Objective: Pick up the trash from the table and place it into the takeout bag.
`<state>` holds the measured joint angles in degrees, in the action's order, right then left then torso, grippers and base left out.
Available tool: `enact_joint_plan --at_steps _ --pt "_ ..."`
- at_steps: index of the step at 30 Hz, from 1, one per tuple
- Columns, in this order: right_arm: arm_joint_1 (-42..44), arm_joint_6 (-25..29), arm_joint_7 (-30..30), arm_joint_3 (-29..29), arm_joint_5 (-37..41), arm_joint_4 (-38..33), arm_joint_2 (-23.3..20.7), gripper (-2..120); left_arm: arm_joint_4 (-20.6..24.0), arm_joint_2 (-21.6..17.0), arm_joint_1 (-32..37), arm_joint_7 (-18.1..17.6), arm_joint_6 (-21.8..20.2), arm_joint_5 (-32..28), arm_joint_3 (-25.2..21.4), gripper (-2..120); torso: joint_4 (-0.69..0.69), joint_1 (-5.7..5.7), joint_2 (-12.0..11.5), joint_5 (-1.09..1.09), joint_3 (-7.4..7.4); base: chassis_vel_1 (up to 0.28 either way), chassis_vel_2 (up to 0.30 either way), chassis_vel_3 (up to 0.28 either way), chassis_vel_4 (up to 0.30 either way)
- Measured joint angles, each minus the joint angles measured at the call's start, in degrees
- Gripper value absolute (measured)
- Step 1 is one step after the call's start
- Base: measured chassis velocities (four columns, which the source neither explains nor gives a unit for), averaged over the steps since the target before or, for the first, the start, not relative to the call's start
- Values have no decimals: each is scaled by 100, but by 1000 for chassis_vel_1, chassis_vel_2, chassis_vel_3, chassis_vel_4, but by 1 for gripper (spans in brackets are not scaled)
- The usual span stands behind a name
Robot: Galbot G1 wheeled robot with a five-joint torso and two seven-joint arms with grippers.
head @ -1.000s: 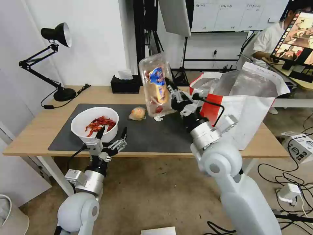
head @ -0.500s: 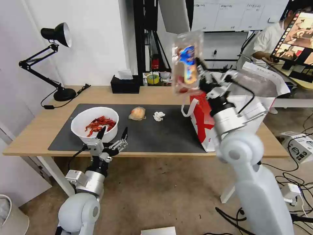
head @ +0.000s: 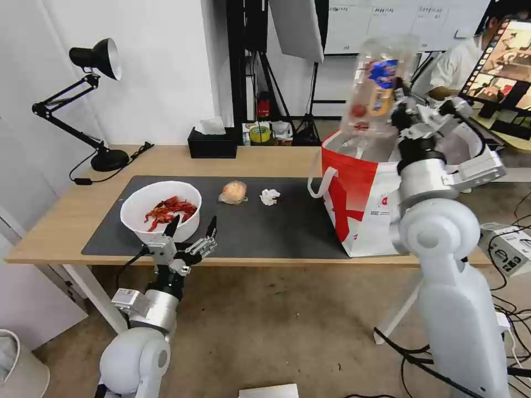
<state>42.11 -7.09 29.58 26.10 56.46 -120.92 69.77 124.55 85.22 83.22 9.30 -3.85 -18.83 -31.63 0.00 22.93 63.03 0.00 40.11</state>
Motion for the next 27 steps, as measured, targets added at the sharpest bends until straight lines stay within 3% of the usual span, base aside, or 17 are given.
enact_joint_plan --at_steps 11,27 --pt "-139 -408 1094 177 280 282 -12 0 -29 34 19 28 70 42 17 100 0 0 0 1 0 0 0 0 0" --pt "-193 -836 2125 117 621 318 131 0 -52 30 17 36 82 66 -1 100 0 0 -1 0 0 0 0 0 0"
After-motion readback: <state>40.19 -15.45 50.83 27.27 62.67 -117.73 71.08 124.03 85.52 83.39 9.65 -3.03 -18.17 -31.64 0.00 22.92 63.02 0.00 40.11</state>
